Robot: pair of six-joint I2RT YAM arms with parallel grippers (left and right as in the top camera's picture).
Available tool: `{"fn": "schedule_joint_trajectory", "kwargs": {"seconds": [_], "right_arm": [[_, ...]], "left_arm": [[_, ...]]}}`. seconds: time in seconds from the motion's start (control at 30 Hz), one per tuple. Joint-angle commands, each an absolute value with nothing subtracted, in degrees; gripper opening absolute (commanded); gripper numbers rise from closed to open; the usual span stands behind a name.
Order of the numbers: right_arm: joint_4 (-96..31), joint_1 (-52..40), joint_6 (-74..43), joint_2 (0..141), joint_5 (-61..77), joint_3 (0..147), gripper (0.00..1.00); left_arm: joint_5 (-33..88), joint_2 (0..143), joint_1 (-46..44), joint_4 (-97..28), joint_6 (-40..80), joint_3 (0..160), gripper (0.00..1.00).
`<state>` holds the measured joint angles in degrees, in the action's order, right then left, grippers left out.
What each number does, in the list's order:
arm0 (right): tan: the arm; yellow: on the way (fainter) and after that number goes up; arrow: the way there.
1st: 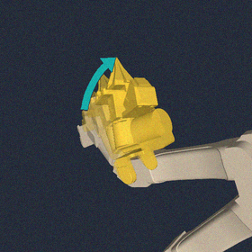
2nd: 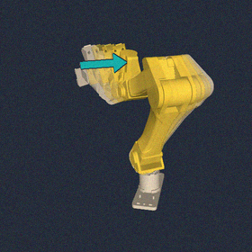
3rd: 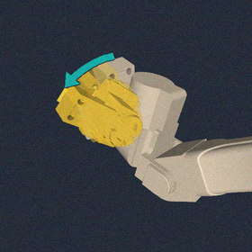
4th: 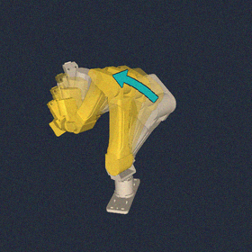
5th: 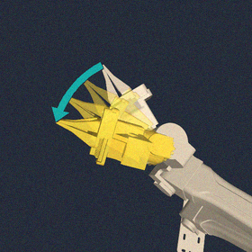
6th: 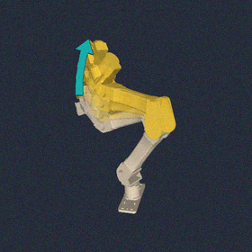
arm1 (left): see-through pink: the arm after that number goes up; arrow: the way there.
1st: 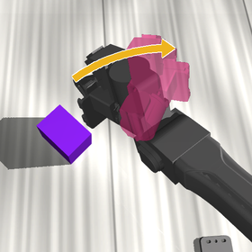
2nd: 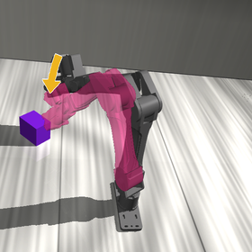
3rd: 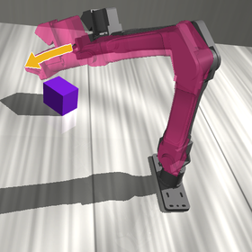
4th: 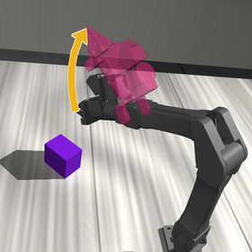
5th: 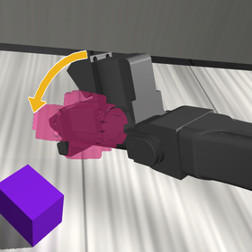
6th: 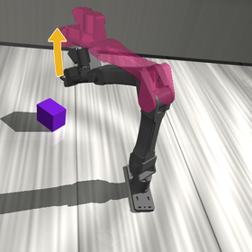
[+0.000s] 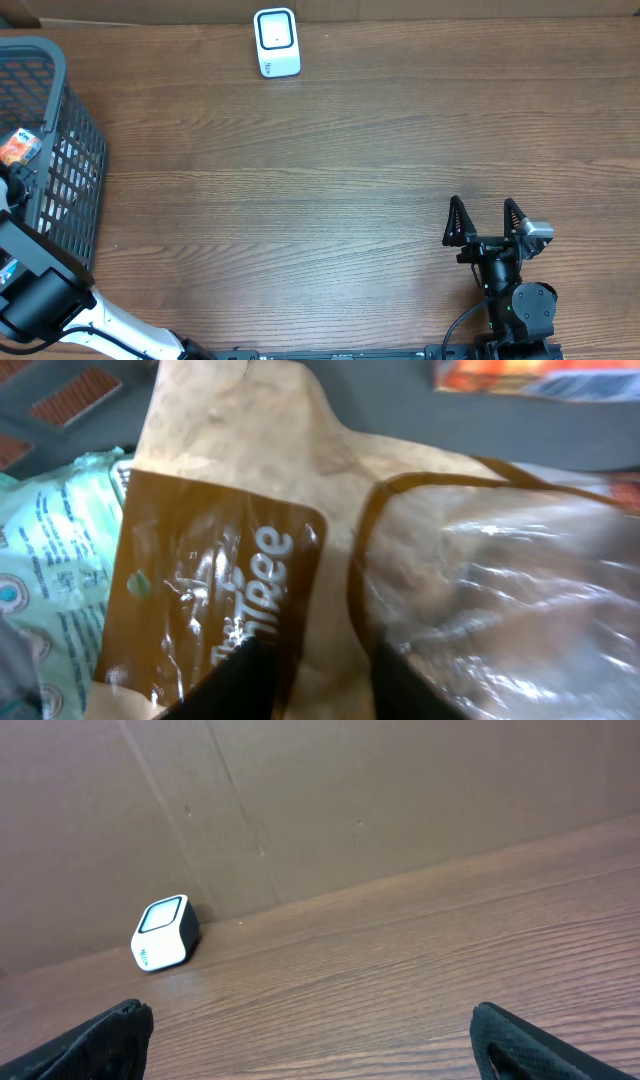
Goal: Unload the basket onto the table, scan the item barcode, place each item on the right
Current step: 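Grasp the clear mushroom food pouch with the left gripper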
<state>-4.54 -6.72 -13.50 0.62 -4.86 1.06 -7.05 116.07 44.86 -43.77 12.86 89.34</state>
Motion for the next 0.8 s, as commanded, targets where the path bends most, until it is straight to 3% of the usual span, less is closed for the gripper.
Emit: {"fn": "schedule_joint_trajectory", "kwargs": {"seconds": [0.0, 0.17, 0.3, 0.77], "right_arm": [[-4.3, -6.3, -13.4, 0.2, -5.0, 0.4, 1.00], [-4.3, -6.3, -13.4, 0.2, -5.0, 0.4, 1.00], [-4.3, -6.3, -13.4, 0.2, -5.0, 0.4, 1.00], [-4.3, -6.3, -13.4, 0.2, -5.0, 0.4, 1.00]], "left_arm": [[-0.8, 116.3, 44.4, -47.0, 8.2, 97.0, 0.45], [10.9, 116.3, 43.4, -50.5, -0.4, 102.3, 0.66], [12.4, 116.7, 41.9, -49.9, -5.7, 101.8, 0.86], [11.4, 117.6, 40.4, -44.8, -26.4, 94.8, 0.93]]}}
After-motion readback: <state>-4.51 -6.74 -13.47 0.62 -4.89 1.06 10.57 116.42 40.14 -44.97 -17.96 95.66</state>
